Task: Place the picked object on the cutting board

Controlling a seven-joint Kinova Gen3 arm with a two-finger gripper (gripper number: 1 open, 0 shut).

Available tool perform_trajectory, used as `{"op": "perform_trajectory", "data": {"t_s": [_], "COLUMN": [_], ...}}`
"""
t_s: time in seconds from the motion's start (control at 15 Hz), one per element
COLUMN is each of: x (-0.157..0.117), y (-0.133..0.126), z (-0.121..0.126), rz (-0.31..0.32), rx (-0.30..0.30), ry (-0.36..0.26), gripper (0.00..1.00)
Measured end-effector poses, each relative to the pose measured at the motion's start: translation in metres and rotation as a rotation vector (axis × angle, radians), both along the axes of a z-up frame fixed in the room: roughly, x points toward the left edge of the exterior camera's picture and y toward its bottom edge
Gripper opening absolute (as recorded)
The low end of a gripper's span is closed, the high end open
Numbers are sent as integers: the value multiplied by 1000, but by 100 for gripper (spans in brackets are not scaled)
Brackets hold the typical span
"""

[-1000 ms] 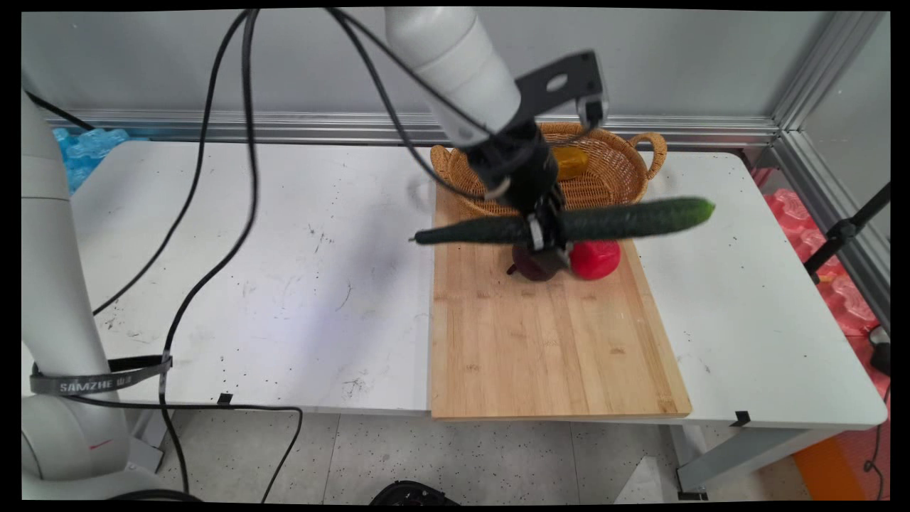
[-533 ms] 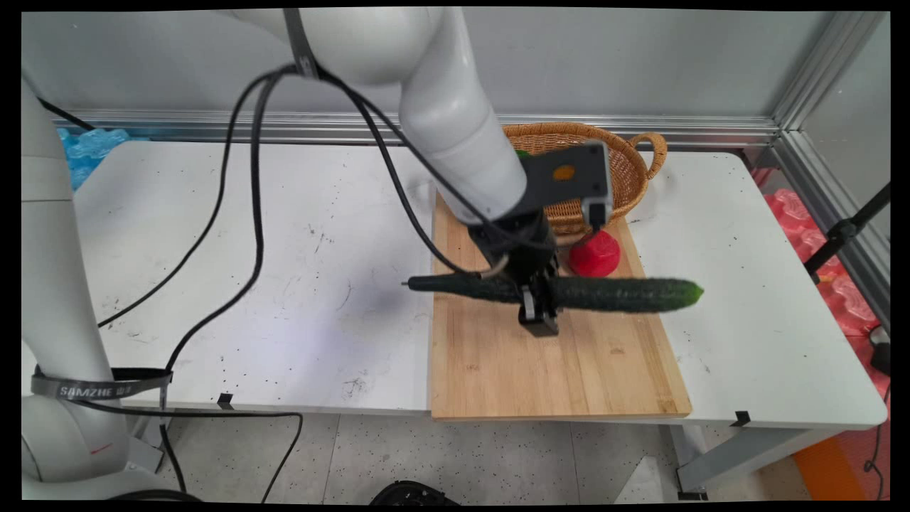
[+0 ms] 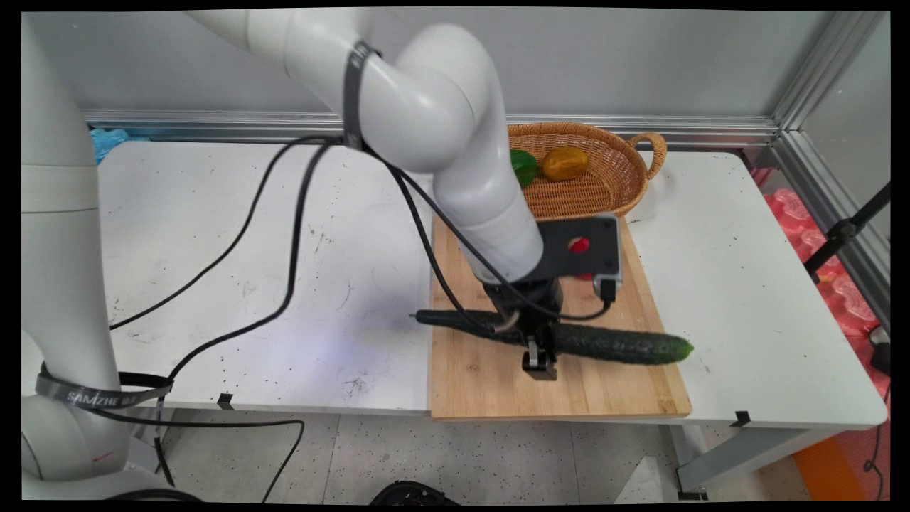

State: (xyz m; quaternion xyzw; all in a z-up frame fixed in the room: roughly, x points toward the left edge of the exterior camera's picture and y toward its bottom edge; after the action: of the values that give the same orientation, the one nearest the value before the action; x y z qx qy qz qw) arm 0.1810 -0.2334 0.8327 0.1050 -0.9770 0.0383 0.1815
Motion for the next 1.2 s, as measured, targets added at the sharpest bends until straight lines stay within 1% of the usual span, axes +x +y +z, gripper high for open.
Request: {"op": "perform_trajectory", "data": {"t_s": [0.2,0.4,0.67,0.87,0.93,1.2], "x": [-4,-3,3,5,6,7], "y": [0,-1,0,0,0,-1], "z": [-19,-35,-50,-55,-56,-56], "rz": [-17,-30,-42,-47,-48,-47], "rx": [6,15,28,31,30,25], "ry": [-26,-54,-83,-92,-91,-77], "gripper": [0,0,0,0,100,100]}}
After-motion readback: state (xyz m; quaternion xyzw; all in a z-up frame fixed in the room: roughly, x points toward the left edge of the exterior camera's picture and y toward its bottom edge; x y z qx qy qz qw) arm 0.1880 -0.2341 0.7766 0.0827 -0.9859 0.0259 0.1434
